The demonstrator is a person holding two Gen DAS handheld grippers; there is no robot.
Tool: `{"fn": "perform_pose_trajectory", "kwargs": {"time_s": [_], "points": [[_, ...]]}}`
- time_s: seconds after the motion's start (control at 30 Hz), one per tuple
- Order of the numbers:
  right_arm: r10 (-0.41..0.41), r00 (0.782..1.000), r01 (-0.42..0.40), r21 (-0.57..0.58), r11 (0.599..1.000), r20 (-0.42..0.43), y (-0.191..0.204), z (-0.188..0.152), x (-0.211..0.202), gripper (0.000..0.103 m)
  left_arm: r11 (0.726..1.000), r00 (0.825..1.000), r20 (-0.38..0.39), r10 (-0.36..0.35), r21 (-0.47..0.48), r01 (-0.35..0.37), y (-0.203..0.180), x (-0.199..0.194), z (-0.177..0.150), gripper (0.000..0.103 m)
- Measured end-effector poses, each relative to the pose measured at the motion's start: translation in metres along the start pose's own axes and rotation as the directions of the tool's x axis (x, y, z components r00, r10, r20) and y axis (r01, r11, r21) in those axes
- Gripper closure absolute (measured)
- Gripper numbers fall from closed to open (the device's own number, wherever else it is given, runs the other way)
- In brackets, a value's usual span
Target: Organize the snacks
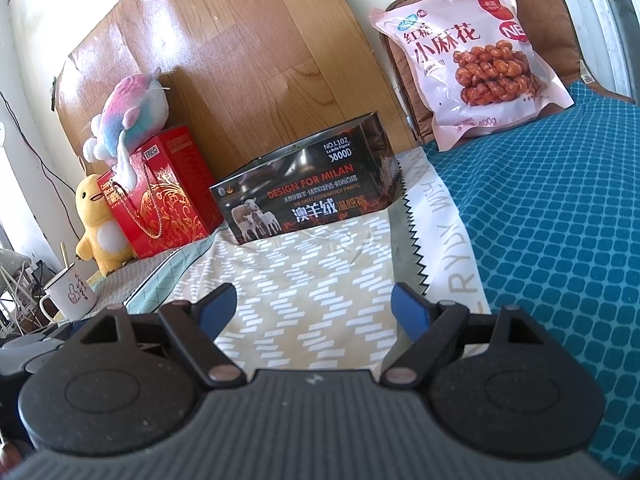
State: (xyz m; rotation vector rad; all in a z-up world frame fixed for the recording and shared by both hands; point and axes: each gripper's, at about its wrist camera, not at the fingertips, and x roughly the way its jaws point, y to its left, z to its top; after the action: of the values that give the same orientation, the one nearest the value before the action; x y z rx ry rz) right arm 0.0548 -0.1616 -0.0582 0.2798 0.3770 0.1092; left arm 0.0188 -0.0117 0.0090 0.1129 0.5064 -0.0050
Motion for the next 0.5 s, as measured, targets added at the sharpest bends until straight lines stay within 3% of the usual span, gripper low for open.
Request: {"fn": "perform_pose_trajectory", "kwargs": {"time_s": [0.5], "points": [[0.001,1.0,-0.001,0.0,1.0,-0.001,-0.0004,-0.0002,0.0004,0.016,1.0,1.0,0.016,0.012,0.027,-0.012,-0.0033,-0.0016,-0.0002,0.0]]}}
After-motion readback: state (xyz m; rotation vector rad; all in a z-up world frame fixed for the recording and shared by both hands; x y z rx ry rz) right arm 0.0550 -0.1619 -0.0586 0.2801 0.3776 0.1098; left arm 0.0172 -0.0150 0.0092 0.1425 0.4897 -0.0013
